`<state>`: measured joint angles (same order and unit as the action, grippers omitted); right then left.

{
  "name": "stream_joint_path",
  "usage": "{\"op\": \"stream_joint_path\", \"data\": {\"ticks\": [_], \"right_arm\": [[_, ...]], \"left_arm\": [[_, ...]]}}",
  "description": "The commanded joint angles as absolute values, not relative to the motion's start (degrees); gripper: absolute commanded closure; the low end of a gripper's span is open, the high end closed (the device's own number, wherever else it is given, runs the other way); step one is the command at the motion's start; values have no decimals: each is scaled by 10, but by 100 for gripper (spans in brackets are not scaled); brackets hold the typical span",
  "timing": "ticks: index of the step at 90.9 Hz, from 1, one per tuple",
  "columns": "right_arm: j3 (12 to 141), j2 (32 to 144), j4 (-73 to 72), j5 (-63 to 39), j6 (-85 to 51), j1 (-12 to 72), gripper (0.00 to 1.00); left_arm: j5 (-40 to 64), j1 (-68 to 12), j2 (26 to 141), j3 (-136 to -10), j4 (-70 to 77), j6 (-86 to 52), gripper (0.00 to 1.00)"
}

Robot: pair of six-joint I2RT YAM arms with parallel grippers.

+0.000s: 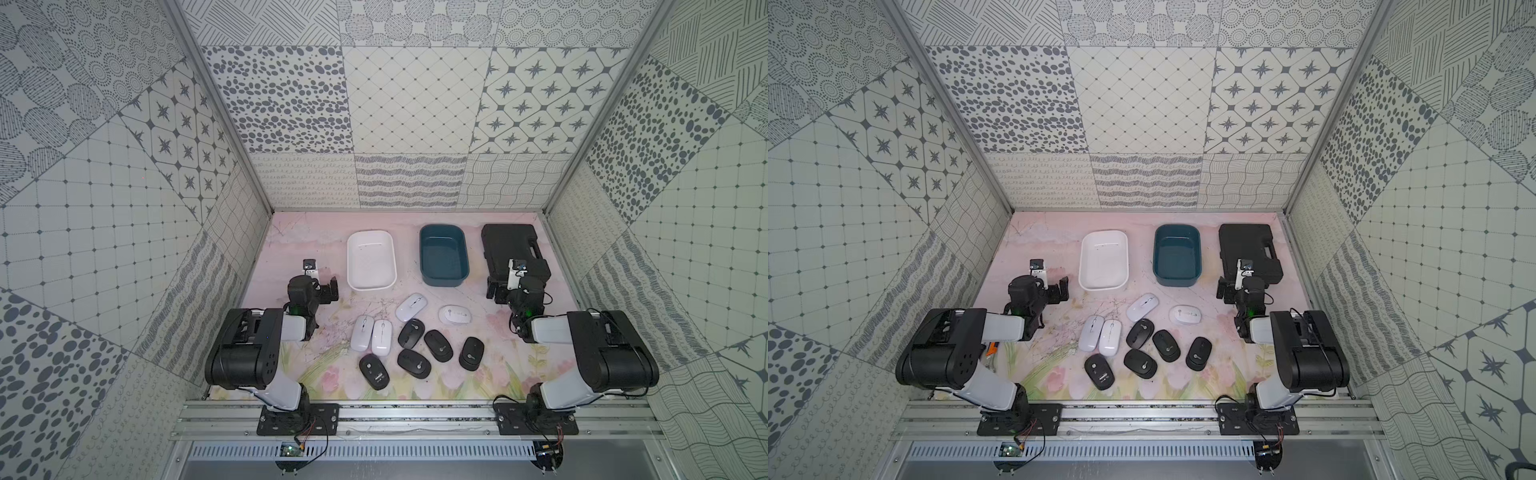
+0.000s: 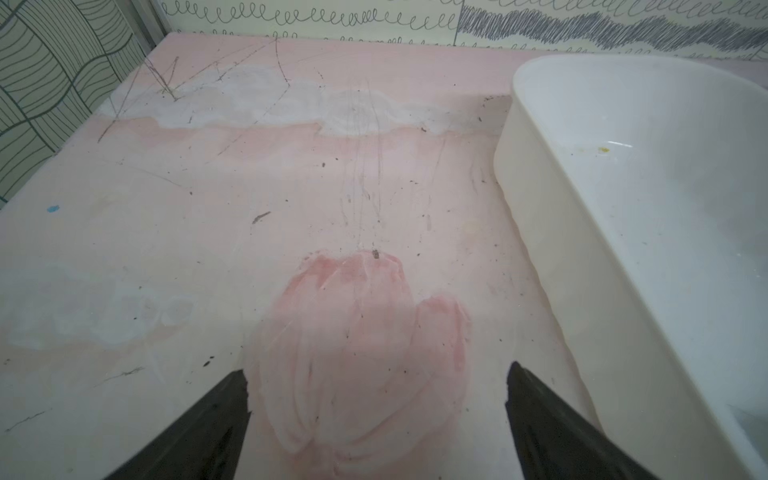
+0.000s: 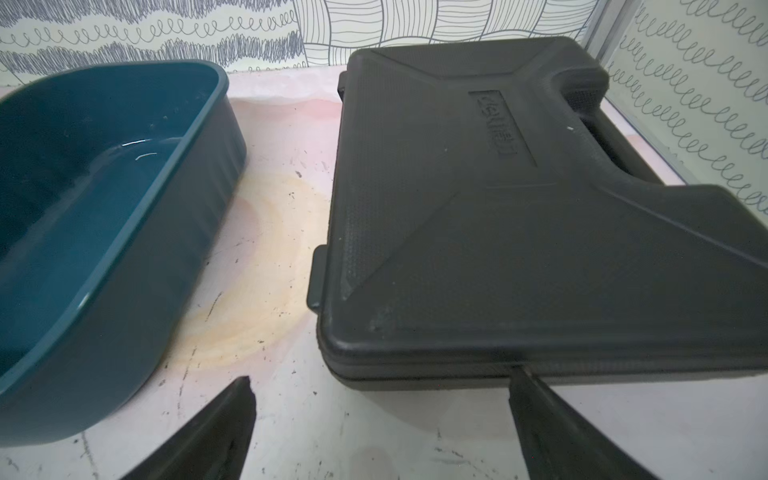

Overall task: Place the mice by color into the storage box
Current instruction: Pick up the mouse from the center of the board.

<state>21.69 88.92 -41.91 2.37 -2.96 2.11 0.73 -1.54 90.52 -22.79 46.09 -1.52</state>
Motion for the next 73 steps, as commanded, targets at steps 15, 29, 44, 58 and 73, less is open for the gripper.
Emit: {"op": "stream_joint_path", "data": {"ticks": [15, 29, 44, 58, 73], "right_arm": [[236, 891, -480, 18, -21, 18, 1], [236, 890, -480, 18, -20, 18, 1], [236, 890, -480, 17, -20, 18, 1], [236, 891, -480, 17, -21, 19, 1], [245, 873, -463, 53, -37, 19, 1]], "left_arm": [[8, -16, 906, -233, 503, -17, 0], [8, -16, 906, -233, 502, -18, 1], [7, -15, 907, -234, 502, -18, 1], [10, -16, 907, -234, 501, -19, 1], [19, -19, 890, -248, 468, -6, 1]]}}
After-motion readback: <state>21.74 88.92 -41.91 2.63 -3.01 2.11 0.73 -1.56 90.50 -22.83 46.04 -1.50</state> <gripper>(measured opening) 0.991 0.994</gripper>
